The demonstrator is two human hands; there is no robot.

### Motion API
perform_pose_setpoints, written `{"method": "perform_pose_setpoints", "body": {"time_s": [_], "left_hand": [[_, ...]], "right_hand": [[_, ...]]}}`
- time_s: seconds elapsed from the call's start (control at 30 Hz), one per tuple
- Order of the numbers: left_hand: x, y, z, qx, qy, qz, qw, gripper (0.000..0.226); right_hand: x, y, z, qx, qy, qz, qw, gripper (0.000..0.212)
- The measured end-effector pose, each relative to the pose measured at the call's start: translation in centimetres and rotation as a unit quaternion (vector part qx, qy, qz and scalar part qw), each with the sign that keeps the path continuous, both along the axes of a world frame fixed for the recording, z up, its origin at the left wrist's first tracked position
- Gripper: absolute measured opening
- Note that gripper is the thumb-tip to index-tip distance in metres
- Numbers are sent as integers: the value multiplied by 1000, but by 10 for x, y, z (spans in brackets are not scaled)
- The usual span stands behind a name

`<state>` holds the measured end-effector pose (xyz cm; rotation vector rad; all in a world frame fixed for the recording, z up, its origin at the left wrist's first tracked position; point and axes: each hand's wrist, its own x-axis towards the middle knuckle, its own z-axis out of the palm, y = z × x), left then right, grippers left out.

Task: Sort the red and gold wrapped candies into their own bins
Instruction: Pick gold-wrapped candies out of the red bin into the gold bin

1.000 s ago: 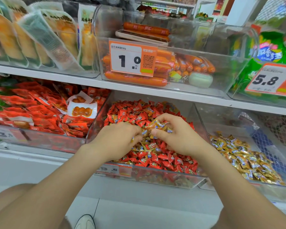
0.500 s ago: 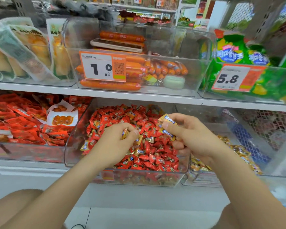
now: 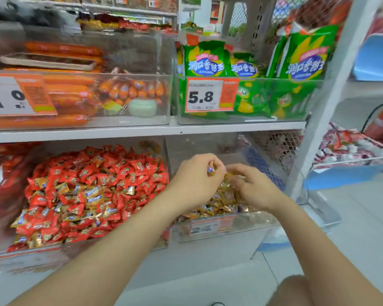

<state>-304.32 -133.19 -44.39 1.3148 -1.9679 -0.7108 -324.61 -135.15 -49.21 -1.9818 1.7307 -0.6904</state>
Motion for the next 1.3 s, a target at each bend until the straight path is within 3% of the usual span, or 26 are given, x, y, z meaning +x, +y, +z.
{"method": "perform_pose_setpoints", "body": {"time_s": [0.07,0.2,0.27,0.4,0.5,0.6,0.73,0.83,0.9,1.03,1.17,1.2,1.3], "left_hand": [[-19,-18,-14,33,-18,18,999,11],[-30,-35,-32,102,-129,-76,983,54],[-25,-32,-34,47,-175,-105,978,49],[18,1,-21,-167,-194,-120,959,22],[79,31,-9,-220,-190,-74,954,9],[149,40,-14,-170,-184,30,968,8],[220,34,-29,-80,-187,113,972,33],[249,28,-31,-19,-198,104,975,27],[261,23,-34,17,-211,81,974,18],[277,23,-37,77,-250,41,964,21],[277,22,-40,78,-297,-4,952,38],[276,21,-40,79,-299,-1,951,38],[271,19,-39,78,-280,22,957,28]], "right_hand": [[-12,5,1,-25,-40,-55,997,34],[-20,19,6,-18,-75,-93,993,27],[-14,23,13,-23,-93,-81,992,27],[14,31,27,-42,-89,-22,995,20],[57,38,39,-46,-86,45,994,18],[108,49,47,-56,-47,128,989,19],[175,44,41,-72,26,228,971,20],[219,25,24,-98,101,264,954,16],[238,15,20,-80,128,273,950,29],[250,-6,19,-37,200,279,939,34],[237,-16,23,-68,307,226,922,47],[236,-15,24,-82,304,230,921,44],[248,-8,28,-57,167,278,944,30]]}}
